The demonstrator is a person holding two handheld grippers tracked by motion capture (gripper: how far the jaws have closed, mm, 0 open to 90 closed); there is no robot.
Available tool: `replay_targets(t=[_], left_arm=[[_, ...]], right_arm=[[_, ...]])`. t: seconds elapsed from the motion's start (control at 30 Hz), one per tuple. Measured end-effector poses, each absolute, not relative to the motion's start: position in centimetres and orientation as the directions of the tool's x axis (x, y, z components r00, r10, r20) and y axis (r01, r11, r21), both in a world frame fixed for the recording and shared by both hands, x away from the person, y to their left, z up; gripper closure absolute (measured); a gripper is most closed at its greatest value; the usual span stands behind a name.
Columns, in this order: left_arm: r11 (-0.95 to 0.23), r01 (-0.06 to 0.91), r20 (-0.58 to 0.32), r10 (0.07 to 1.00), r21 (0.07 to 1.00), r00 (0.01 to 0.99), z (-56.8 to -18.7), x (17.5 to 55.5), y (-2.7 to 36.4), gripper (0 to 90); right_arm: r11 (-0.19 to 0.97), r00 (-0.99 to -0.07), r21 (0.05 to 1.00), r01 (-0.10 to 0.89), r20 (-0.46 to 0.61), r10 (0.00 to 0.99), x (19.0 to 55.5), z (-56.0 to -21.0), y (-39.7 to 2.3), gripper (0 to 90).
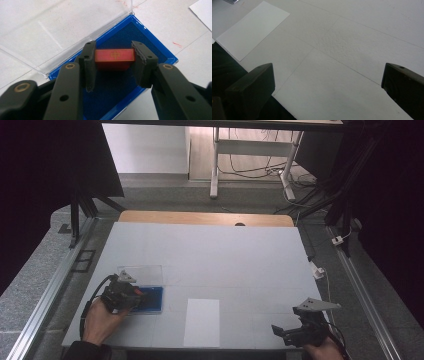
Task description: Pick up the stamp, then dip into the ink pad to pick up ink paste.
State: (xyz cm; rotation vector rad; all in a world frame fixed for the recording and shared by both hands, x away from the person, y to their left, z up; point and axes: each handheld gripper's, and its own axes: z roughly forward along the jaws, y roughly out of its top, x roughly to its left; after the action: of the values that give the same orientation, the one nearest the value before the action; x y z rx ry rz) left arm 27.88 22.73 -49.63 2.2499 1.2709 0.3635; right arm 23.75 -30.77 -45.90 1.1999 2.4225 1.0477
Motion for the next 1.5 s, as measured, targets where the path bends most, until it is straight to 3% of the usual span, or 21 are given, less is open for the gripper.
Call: replay_targets(t=[0.7,1.1,1.5], left_arm=[[-0.394,0.663,-0.027,0.848,0.636,0.529,-47.7,26.9,22.7,58.6],[-0.385,0.687,-0.075,0.84,0.616,0.538,-47.6,27.1,22.5,58.5],[-0.39,0.704,-0.067,0.848,0.594,0.526,-48.0,27.6,22.3,58.5]], right_arm=[[0.419,-0.645,0.695,0.584,0.084,0.759,23.6,-45.9,-30.7,0.0],[0.424,-0.647,0.693,0.583,0.081,0.758,23.6,-45.9,-30.6,0.0],[0.424,-0.647,0.693,0.583,0.081,0.758,23.6,-45.9,-30.6,0.0]])
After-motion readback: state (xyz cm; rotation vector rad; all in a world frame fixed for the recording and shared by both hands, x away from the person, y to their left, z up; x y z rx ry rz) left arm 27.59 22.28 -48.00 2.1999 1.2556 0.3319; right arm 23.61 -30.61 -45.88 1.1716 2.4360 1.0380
